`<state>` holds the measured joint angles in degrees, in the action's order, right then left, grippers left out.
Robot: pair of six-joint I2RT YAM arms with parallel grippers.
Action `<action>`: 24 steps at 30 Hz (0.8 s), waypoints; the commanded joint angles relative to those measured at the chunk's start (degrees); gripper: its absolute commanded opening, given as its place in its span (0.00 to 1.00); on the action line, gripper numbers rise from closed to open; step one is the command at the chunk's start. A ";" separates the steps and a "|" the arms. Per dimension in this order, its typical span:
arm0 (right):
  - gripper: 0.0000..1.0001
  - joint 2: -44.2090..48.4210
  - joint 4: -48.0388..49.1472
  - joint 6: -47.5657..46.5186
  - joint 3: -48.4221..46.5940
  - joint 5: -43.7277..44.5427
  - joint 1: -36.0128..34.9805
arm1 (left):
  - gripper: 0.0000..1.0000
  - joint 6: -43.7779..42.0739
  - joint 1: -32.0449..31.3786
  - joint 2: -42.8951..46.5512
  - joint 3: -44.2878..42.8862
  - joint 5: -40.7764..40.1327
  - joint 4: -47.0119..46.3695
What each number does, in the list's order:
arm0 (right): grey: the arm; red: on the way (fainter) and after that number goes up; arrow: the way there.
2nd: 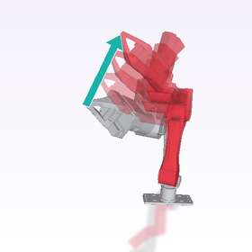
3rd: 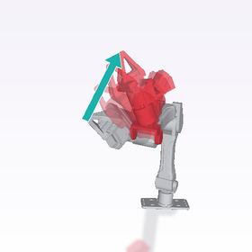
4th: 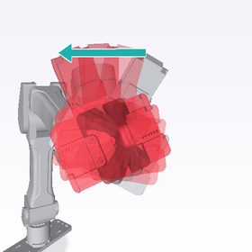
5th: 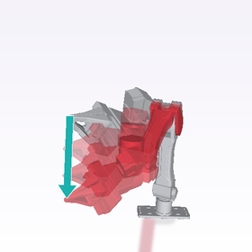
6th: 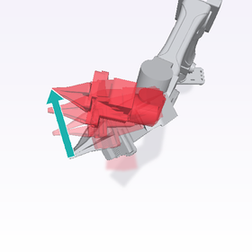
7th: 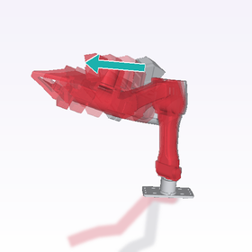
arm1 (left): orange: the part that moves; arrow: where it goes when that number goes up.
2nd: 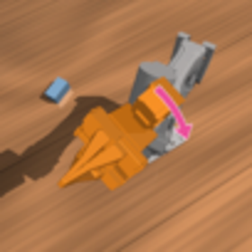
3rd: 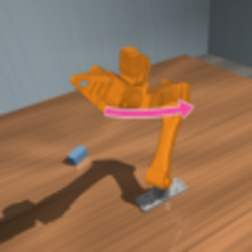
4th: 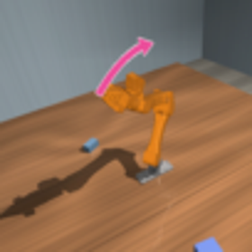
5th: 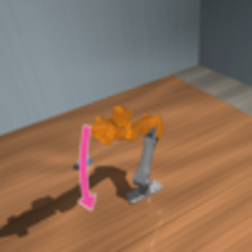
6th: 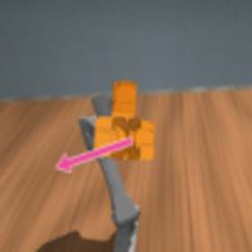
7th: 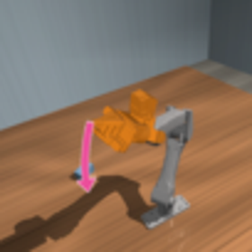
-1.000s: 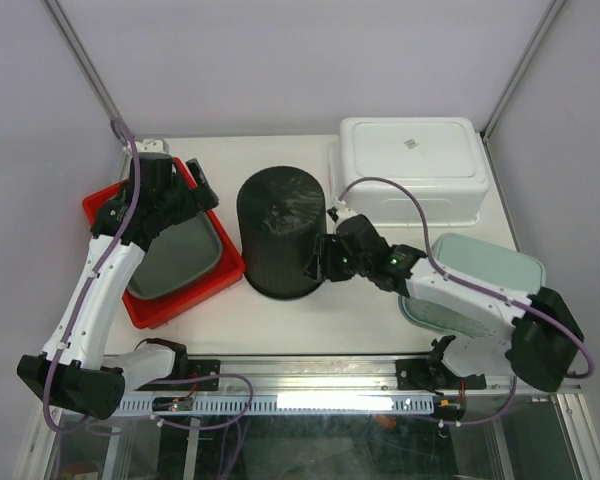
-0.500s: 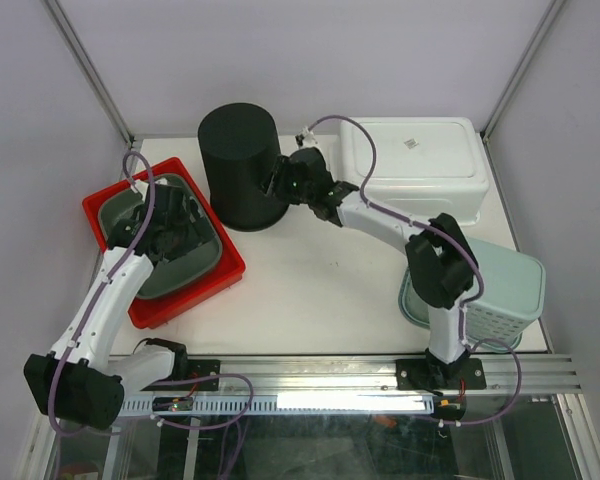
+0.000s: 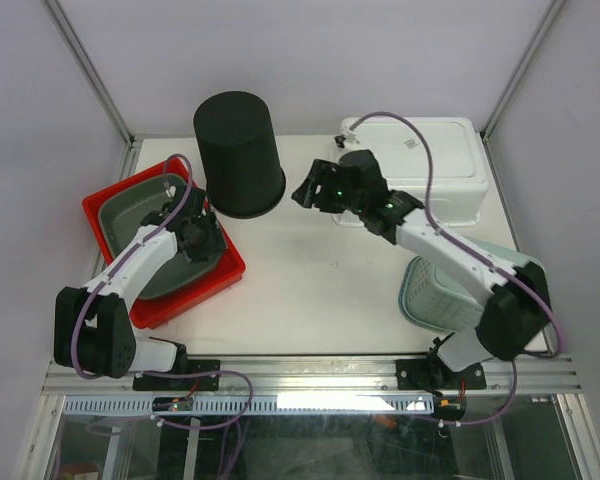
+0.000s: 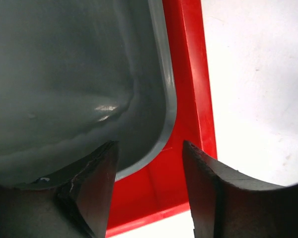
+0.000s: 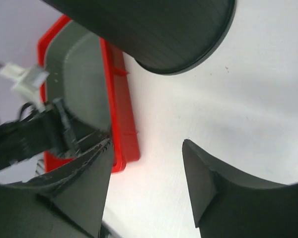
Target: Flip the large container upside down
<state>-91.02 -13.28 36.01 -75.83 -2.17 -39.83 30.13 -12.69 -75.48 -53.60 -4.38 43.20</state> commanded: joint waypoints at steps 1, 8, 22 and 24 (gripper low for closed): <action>0.62 14.46 -2.19 -1.98 6.31 3.77 1.48 | 0.52 -3.63 -0.35 -1.95 -1.05 -1.36 -4.62; 0.65 30.39 -9.46 -2.42 14.28 9.87 3.85 | 0.52 -8.21 -1.61 -4.87 0.11 -2.00 -3.52; 0.66 37.47 -15.37 -1.94 15.71 13.34 4.06 | 0.00 -6.78 -5.45 -2.05 -11.63 -8.24 4.95; 0.66 37.41 -15.33 -2.12 15.23 13.51 4.06 | 0.00 -6.71 -5.57 1.06 -16.05 -6.73 8.05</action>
<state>-55.07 -29.30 34.54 -58.96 9.26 -35.92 19.18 -19.05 -83.18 -60.97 -7.94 44.53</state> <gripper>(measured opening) 0.656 0.110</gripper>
